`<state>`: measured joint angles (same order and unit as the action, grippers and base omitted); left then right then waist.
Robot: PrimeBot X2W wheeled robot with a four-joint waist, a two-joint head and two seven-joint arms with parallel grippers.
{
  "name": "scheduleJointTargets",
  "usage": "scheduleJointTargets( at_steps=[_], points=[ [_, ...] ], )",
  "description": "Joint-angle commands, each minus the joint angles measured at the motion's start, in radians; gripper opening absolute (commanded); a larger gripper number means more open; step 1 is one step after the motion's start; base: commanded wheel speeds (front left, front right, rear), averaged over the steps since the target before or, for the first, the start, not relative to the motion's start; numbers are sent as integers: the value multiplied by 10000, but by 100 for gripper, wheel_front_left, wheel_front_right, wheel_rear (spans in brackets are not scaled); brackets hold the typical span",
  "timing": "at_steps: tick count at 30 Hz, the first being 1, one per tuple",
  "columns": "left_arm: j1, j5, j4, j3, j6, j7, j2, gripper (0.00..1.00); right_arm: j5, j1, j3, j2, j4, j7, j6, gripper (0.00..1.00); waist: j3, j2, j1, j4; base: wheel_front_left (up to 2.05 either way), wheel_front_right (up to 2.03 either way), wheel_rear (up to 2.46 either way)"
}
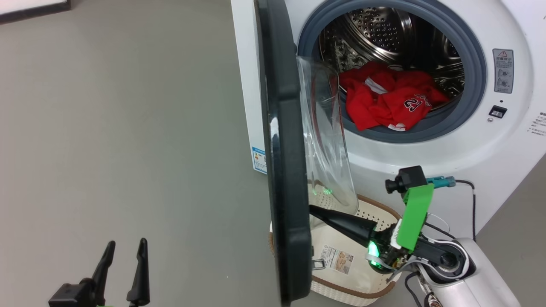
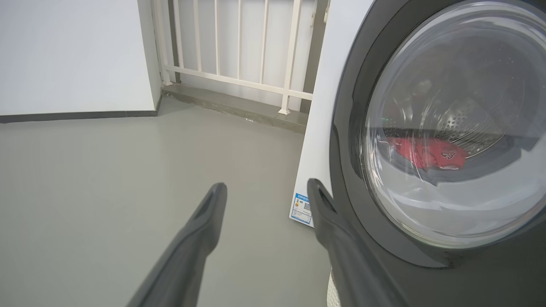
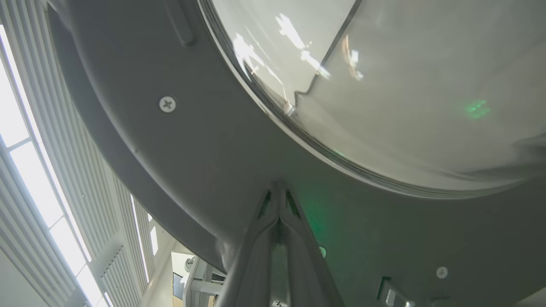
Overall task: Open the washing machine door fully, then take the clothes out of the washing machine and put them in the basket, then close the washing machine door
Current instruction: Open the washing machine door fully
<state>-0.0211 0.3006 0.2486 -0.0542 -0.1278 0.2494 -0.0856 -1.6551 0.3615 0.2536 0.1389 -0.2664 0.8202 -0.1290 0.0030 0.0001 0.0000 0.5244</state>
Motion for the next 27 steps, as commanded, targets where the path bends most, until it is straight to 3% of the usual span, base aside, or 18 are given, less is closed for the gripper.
scheduleJointTargets(
  at_steps=[1,27],
  points=[
    [-98,-86,-303,382,-29,124,-100,100,99,452,284,-274,246,81,-17,0,22,-1,0,13,0,0,0],
    [94,-275,-553,693,-29,124,145,100,71,1017,858,-844,-105,253,-17,0,117,-1,0,69,0,0,0]
  ],
)
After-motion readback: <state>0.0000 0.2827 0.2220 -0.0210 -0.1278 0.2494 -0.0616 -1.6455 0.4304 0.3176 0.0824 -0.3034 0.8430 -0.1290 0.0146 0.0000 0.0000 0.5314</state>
